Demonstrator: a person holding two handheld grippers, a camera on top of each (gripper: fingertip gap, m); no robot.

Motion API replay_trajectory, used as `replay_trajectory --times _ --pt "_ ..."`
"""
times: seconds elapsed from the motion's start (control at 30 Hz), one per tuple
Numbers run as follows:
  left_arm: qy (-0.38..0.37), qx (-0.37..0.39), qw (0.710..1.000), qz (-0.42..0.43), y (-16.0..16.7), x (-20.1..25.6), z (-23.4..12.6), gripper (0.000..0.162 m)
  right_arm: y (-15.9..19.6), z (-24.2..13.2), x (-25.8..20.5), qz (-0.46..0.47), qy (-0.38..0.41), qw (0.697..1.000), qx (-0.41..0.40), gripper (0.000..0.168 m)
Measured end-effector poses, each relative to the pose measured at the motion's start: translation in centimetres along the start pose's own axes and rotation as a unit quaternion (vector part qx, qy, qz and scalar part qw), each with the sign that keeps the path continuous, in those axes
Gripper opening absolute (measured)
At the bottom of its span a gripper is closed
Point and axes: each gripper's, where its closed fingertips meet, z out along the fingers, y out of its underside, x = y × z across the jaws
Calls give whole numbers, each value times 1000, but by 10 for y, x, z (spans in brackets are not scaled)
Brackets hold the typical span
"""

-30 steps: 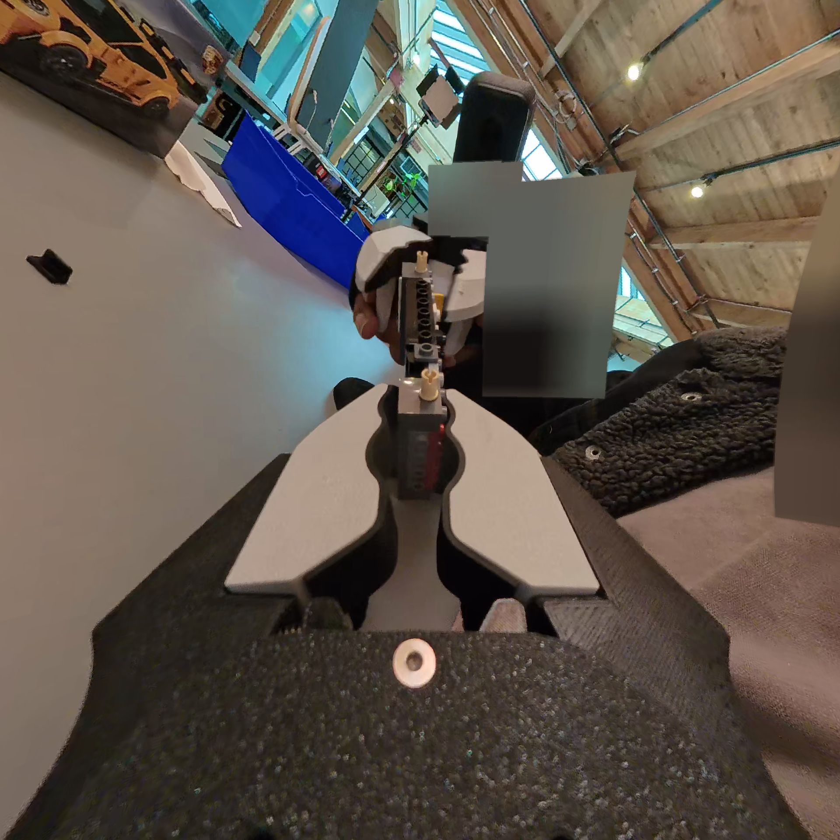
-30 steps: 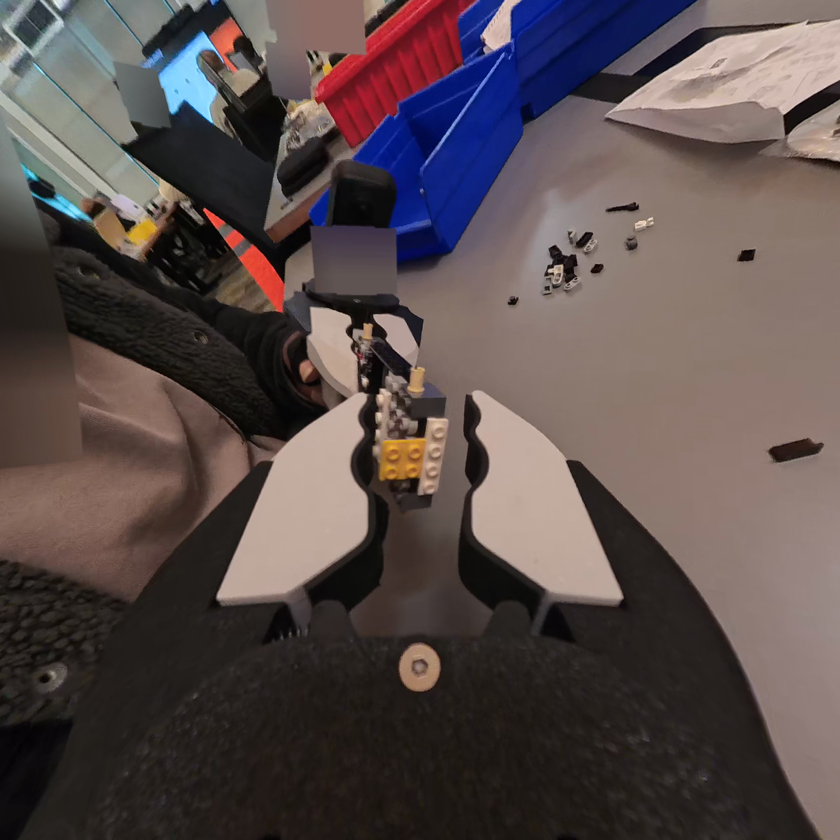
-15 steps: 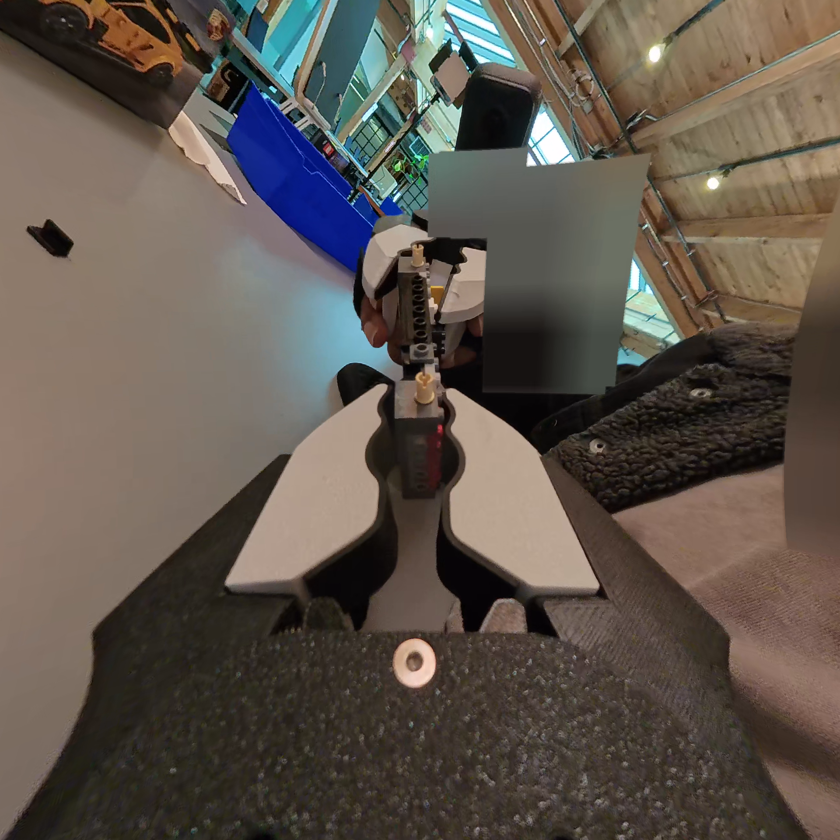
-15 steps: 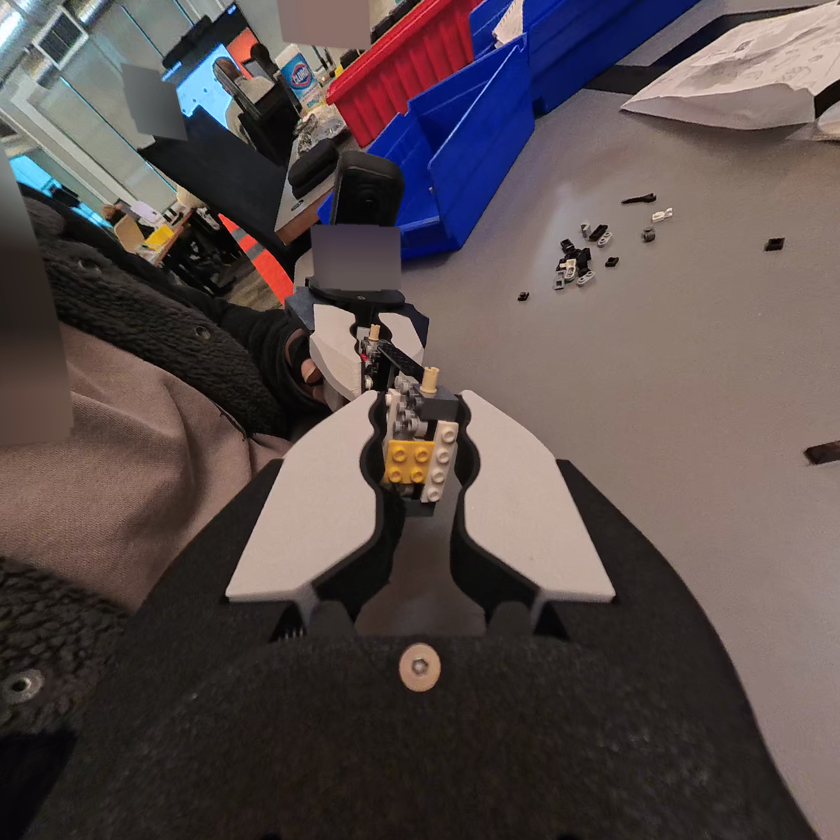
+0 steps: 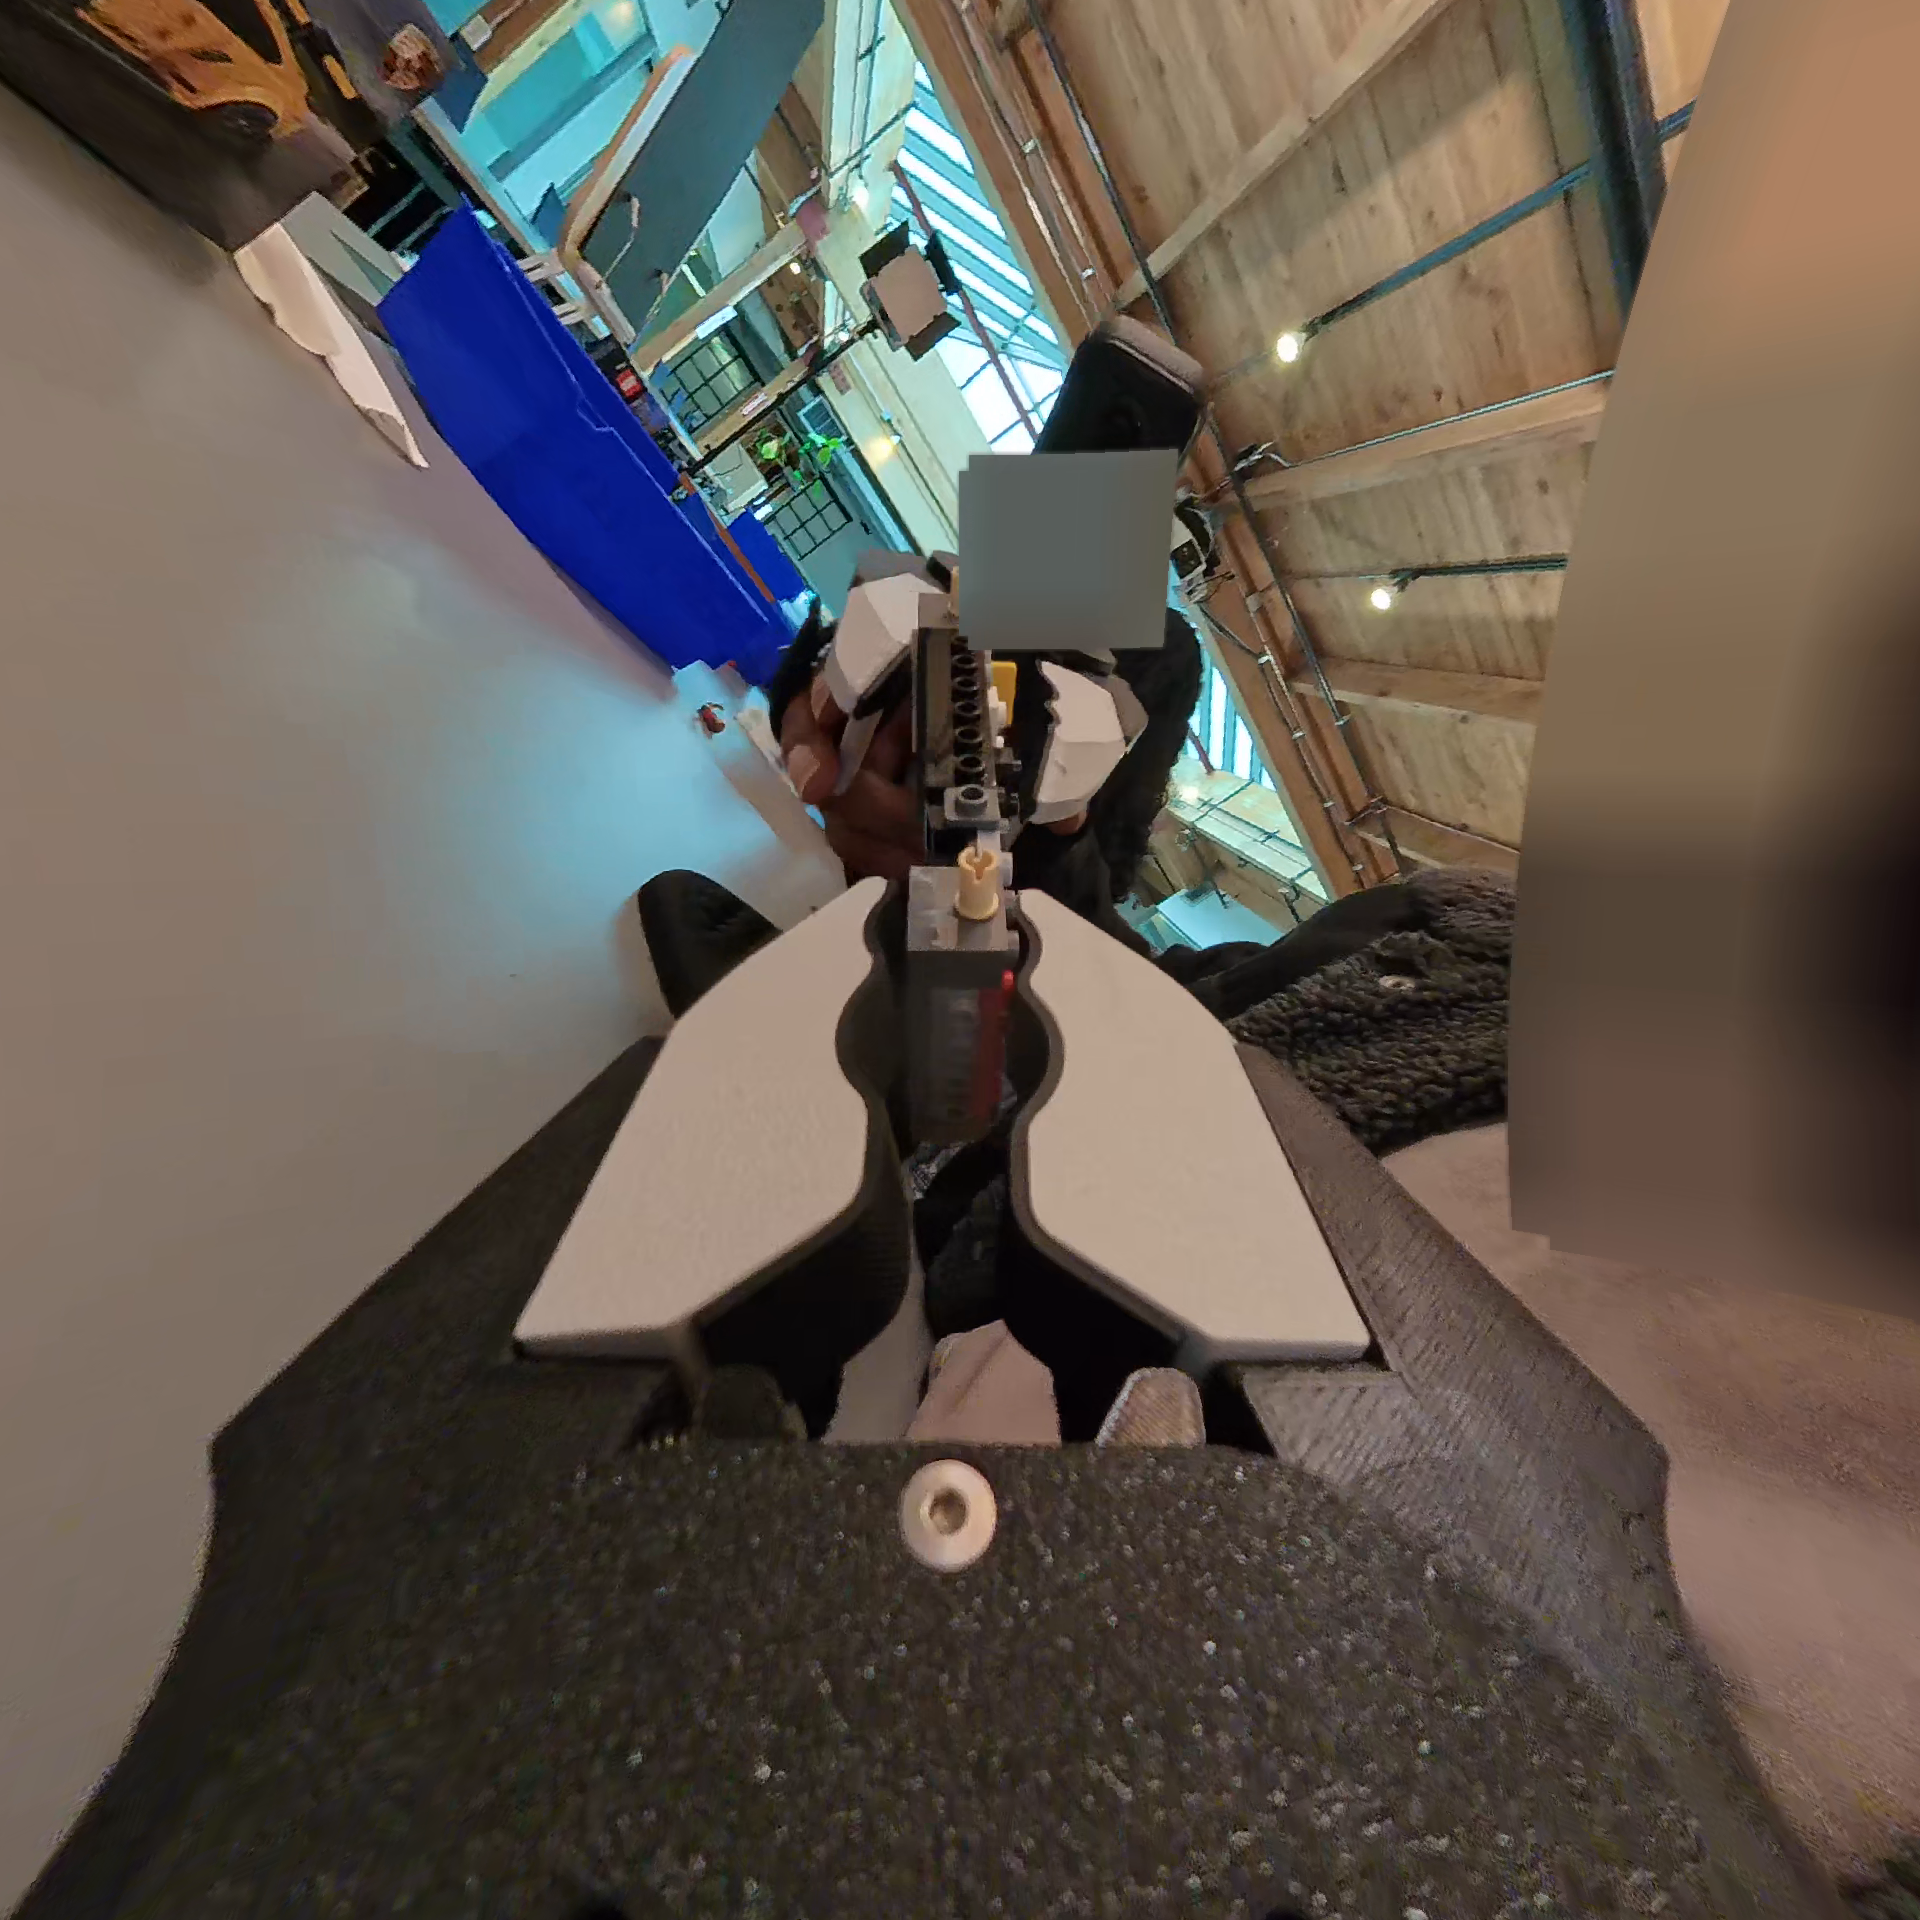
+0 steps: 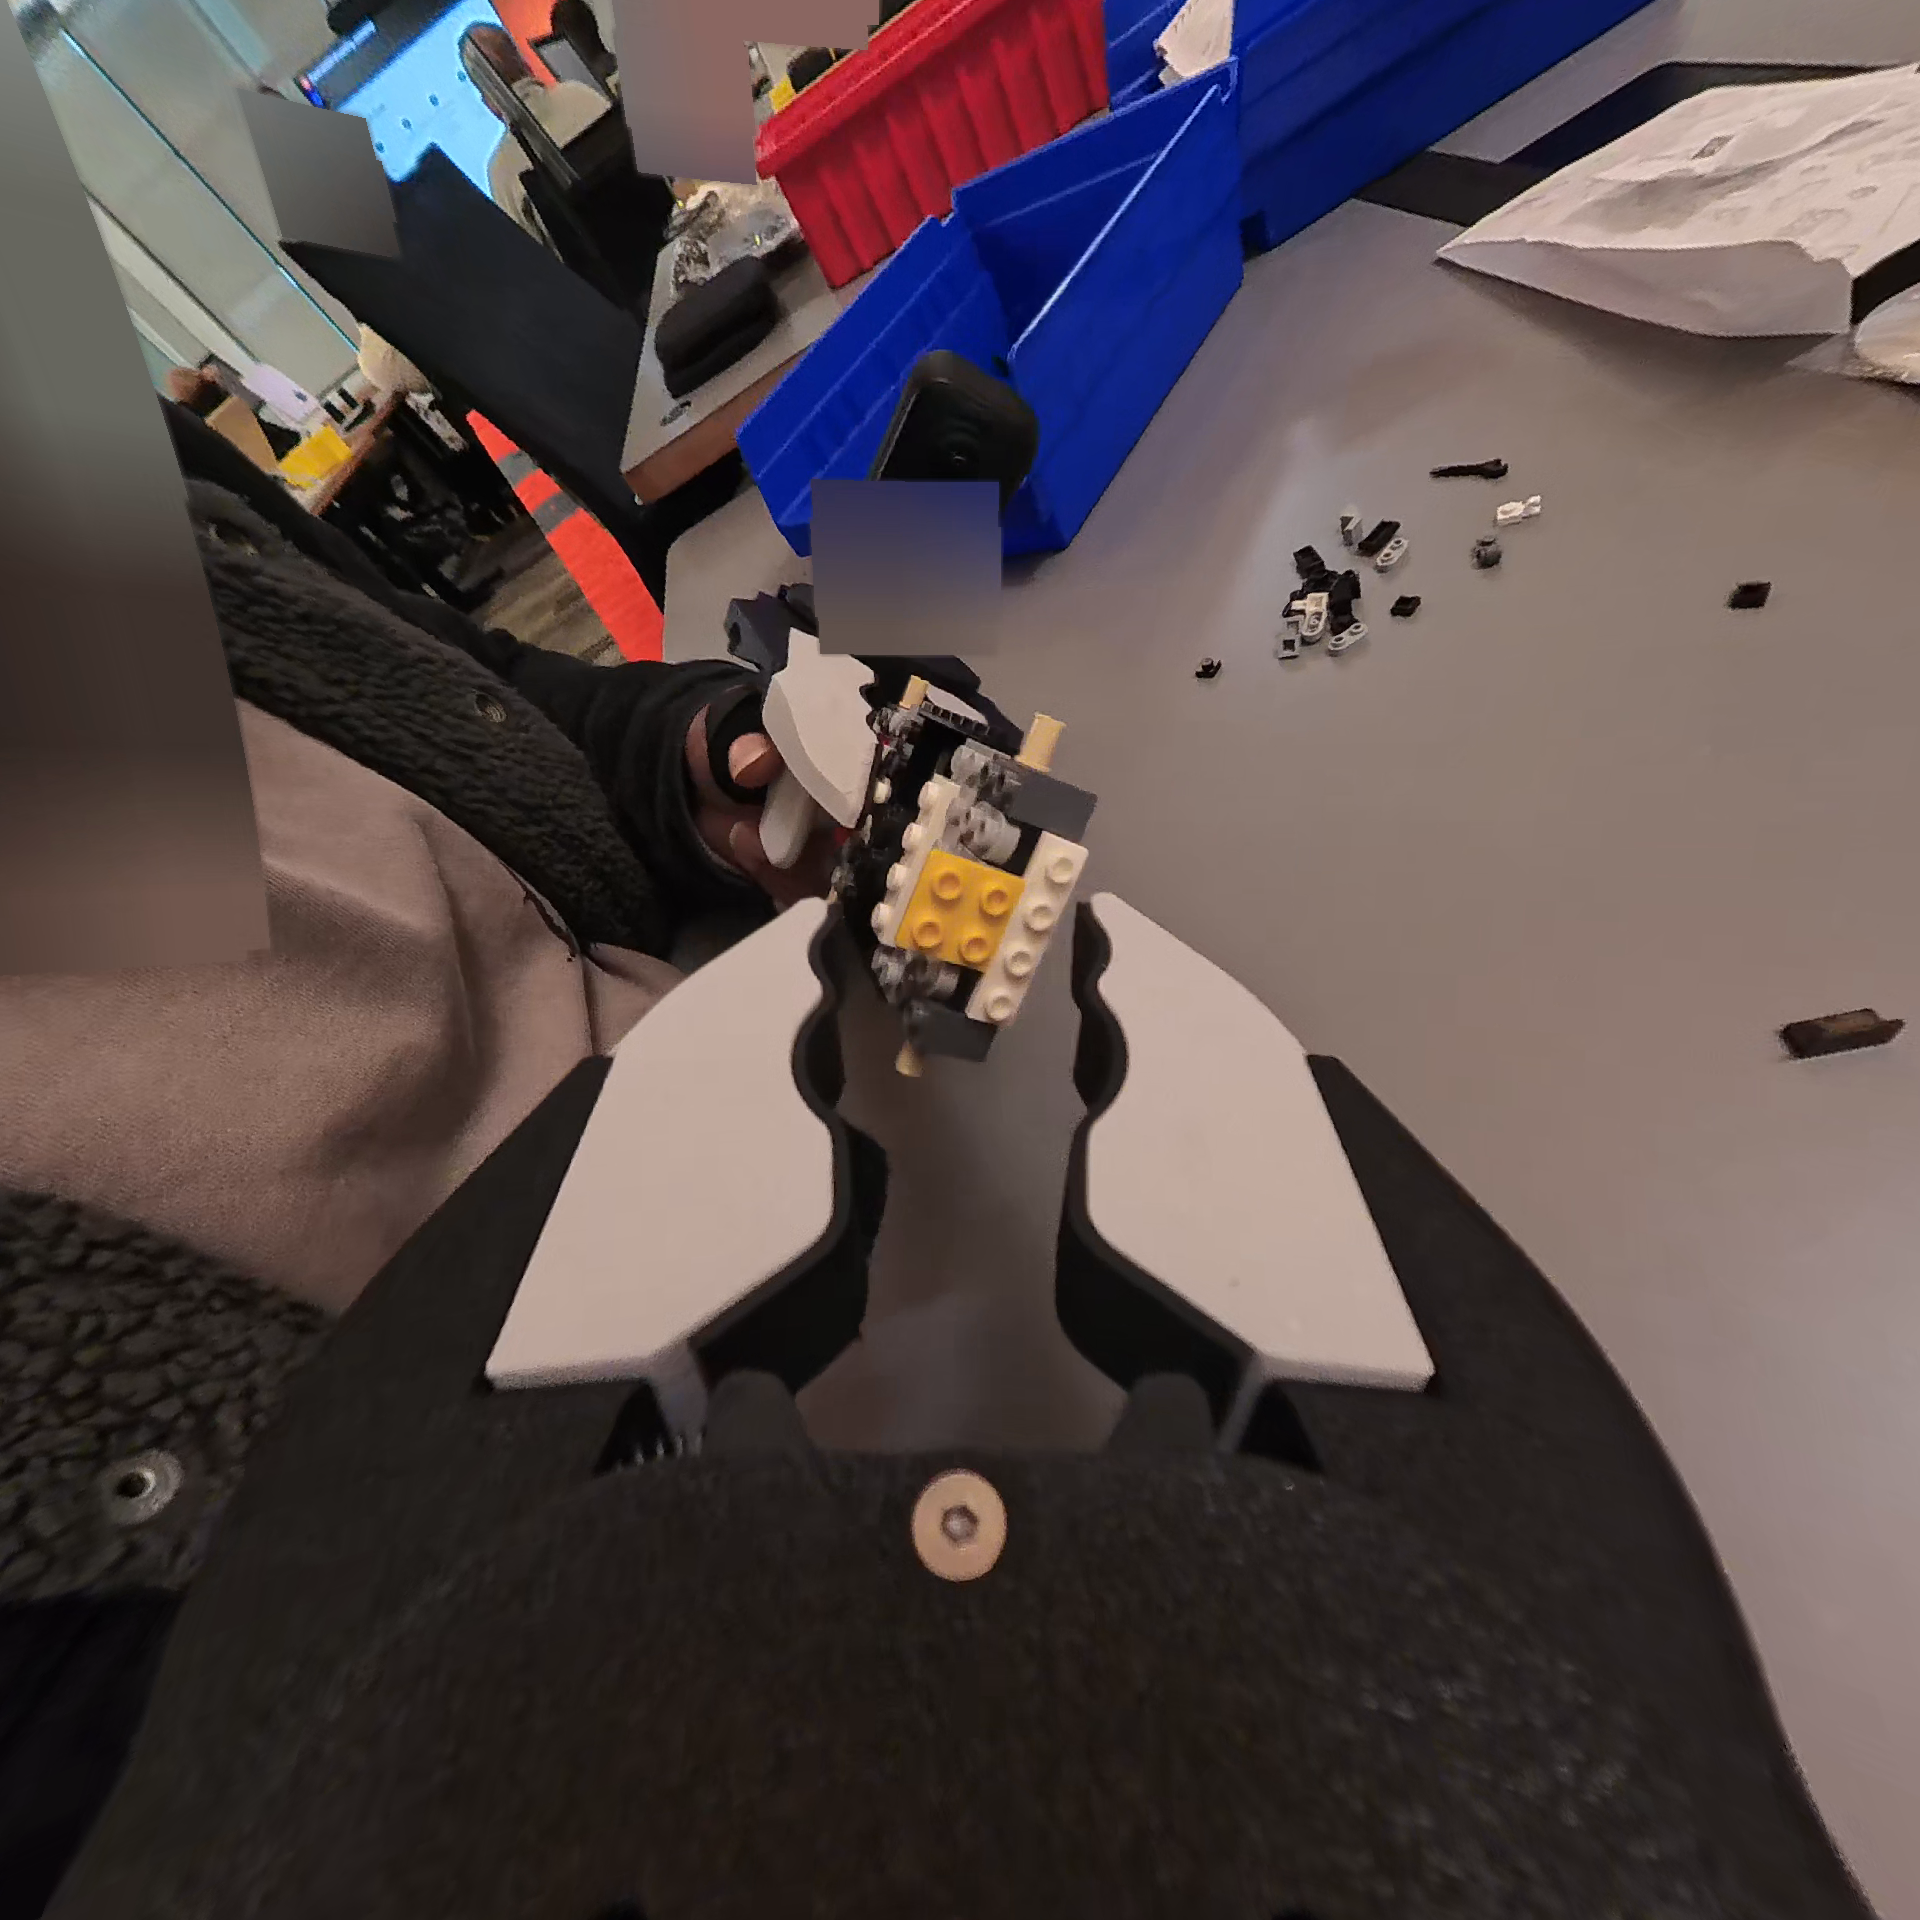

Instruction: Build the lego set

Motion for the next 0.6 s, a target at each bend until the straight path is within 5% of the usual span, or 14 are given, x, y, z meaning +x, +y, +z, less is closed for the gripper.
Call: replay_trajectory --times 0.6 --pt "56 2 998 10 -1 27 5 17 -9 7 -27 -19 -35 999 6 34"
